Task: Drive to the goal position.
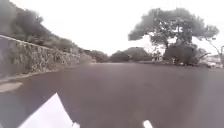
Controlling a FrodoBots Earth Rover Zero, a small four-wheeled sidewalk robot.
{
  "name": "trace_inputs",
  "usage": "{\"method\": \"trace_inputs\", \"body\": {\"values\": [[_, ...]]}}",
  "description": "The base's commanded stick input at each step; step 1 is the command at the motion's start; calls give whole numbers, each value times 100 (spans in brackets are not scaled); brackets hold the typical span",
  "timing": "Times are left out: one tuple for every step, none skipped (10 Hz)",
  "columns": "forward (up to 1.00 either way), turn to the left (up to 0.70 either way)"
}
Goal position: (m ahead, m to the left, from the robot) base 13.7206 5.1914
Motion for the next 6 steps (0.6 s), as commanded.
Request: {"method": "trace_inputs", "body": {"values": [[0, 0], [0, 0], [0, 0], [0, 0], [0, 0], [50, 0]]}}
